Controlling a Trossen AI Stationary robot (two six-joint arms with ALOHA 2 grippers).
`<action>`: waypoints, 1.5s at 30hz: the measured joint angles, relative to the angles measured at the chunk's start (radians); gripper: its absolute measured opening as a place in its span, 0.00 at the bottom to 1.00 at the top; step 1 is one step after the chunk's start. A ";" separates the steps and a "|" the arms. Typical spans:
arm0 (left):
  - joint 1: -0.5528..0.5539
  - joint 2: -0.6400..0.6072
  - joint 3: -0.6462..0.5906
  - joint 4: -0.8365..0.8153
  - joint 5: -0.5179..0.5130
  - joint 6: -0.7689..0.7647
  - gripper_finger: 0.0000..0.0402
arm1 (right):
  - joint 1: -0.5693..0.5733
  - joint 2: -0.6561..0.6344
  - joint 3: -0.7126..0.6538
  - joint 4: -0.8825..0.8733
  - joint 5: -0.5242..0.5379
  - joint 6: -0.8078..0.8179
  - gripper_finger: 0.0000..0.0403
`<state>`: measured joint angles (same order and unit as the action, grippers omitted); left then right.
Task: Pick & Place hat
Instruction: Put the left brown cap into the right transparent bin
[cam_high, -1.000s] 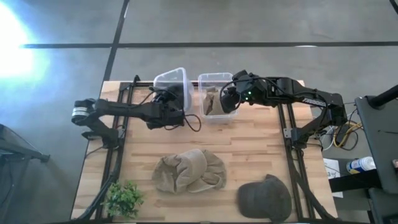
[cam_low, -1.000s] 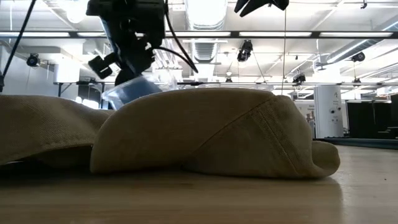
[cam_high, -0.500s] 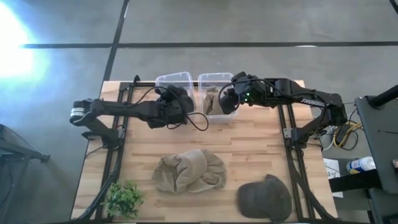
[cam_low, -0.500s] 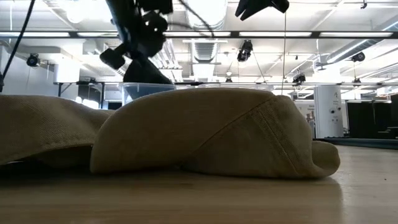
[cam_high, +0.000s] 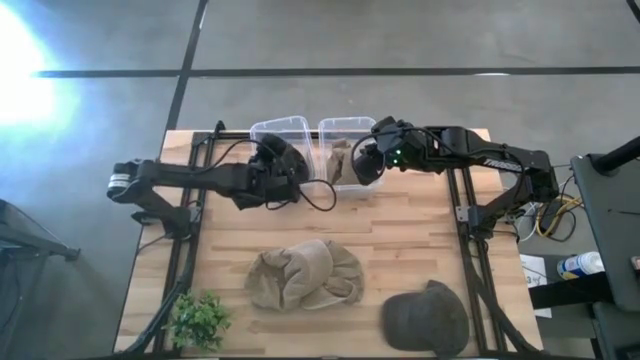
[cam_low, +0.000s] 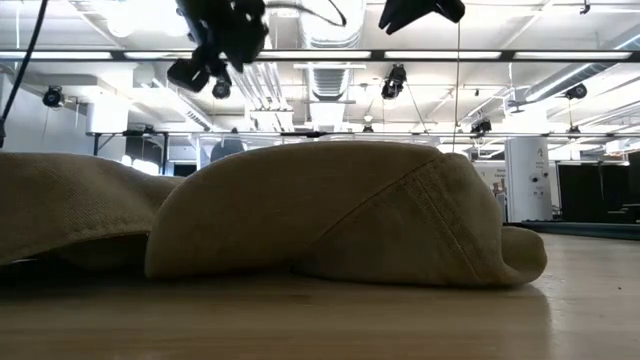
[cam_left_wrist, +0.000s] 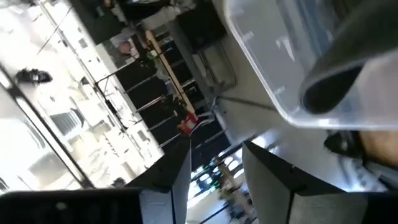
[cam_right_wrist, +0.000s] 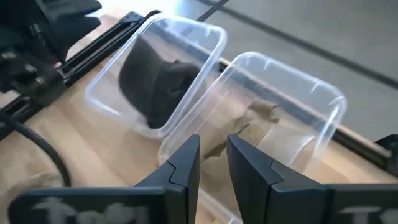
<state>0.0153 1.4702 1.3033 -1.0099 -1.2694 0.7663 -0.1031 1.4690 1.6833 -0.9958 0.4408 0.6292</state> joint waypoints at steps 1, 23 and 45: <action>-0.013 -0.008 0.003 0.000 0.000 -0.038 0.34 | 0.000 -0.003 0.000 -0.001 -0.019 0.000 0.20; -0.402 -0.063 0.171 0.009 0.934 -1.115 0.34 | 0.195 -0.044 -0.284 -0.044 -0.458 0.279 0.23; -0.513 -0.048 -0.526 0.783 1.090 -1.620 0.34 | 0.296 0.103 -0.753 0.879 -0.477 0.673 0.47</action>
<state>-0.4973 1.4218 0.7769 -0.2268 -0.1797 -0.8535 0.1932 1.5724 0.9300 -0.1168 -0.0357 1.3022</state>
